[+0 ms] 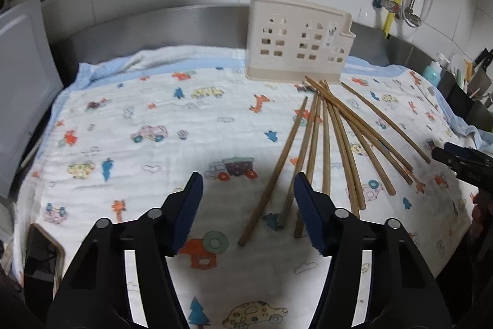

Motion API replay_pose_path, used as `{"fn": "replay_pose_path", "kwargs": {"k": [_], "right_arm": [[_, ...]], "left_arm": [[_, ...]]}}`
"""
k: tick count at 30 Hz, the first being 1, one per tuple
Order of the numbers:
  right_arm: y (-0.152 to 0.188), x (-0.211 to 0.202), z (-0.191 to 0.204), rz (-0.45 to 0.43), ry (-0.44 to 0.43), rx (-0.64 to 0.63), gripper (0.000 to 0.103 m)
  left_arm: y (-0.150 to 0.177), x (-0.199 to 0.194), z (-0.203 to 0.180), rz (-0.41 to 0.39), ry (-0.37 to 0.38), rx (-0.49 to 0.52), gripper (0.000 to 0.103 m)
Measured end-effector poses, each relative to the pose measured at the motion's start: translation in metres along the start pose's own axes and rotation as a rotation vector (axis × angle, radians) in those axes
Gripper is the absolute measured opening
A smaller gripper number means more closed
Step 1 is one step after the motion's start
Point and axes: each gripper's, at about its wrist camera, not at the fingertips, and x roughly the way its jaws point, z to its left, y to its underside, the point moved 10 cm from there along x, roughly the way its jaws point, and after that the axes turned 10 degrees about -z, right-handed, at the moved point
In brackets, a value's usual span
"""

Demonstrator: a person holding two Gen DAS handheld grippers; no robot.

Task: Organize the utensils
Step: 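Move the left tool toward the chopsticks while the right tool approaches another chopstick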

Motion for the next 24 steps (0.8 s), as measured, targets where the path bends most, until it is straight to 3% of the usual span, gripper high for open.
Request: {"fn": "replay_pose_path", "kwargs": {"k": [4, 13, 24], "right_arm": [[0.003, 0.010, -0.002, 0.020, -0.007, -0.014, 0.051], [0.006, 0.020, -0.008, 0.040, -0.013, -0.015, 0.044], [0.010, 0.030, -0.007, 0.059, -0.017, -0.026, 0.035]], "left_arm": [[0.004, 0.008, -0.002, 0.016, 0.022, -0.011, 0.051], [0.010, 0.024, -0.011, 0.055, 0.049, 0.002, 0.033], [0.014, 0.042, -0.015, 0.085, 0.055, 0.020, 0.031]]}}
